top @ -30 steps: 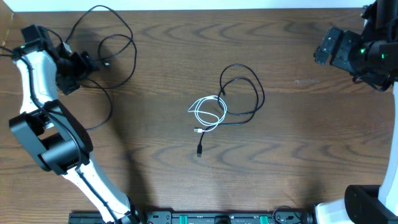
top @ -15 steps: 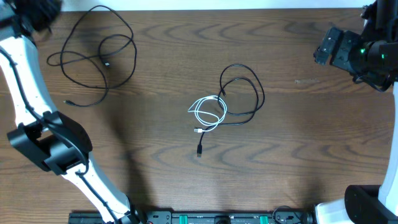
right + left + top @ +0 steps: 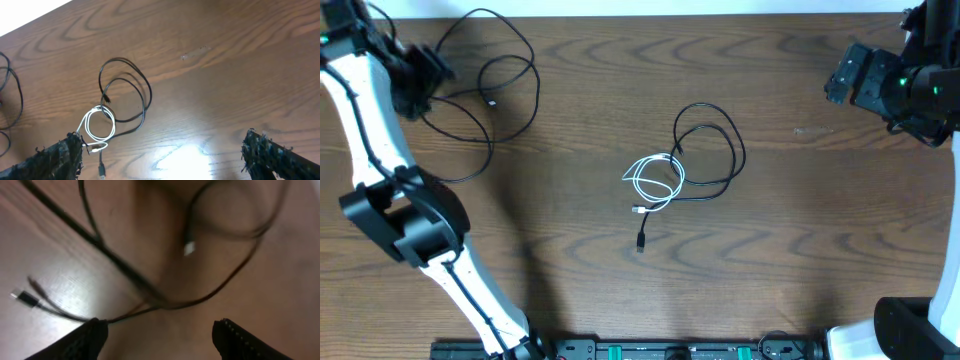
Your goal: Untangle cables
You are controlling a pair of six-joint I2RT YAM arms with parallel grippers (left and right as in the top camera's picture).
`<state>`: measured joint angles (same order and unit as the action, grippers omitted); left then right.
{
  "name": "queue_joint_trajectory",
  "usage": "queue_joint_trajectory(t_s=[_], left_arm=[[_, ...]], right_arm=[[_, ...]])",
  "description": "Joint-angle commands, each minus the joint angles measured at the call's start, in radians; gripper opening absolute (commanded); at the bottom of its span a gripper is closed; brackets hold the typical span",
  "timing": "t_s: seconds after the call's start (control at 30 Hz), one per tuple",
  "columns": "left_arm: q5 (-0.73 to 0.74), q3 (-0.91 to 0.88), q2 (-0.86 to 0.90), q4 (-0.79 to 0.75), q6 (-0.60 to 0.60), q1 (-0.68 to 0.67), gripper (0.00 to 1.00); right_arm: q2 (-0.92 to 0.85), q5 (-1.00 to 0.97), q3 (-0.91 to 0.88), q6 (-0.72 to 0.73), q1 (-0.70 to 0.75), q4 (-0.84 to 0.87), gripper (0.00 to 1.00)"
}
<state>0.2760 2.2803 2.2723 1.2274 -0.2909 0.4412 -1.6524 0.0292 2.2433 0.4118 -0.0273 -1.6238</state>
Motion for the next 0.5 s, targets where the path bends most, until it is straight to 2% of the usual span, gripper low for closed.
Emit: queue_joint_trajectory(t_s=[0.0,0.07,0.23,0.37,0.47], left_arm=[[0.055,0.001,0.025,0.051,0.206,-0.008,0.72],[0.097,-0.006,0.04,0.087,0.229,-0.024,0.72],[0.04,-0.097,0.044,0.065,0.235,-0.063,0.72],[0.008,-0.212,0.045,-0.059,0.225,-0.085,0.72],[-0.083,-0.283,0.045,-0.152,0.148,-0.089,0.72]], right_arm=[[-0.003,-0.004,0.0,-0.009,0.0,-0.001,0.99],[-0.003,-0.004,0.0,-0.009,0.0,-0.001,0.99],[-0.003,-0.004,0.0,-0.009,0.0,-0.001,0.99],[-0.003,-0.004,0.0,-0.009,0.0,-0.001,0.99],[-0.003,-0.004,0.0,-0.009,0.0,-0.001,0.99]])
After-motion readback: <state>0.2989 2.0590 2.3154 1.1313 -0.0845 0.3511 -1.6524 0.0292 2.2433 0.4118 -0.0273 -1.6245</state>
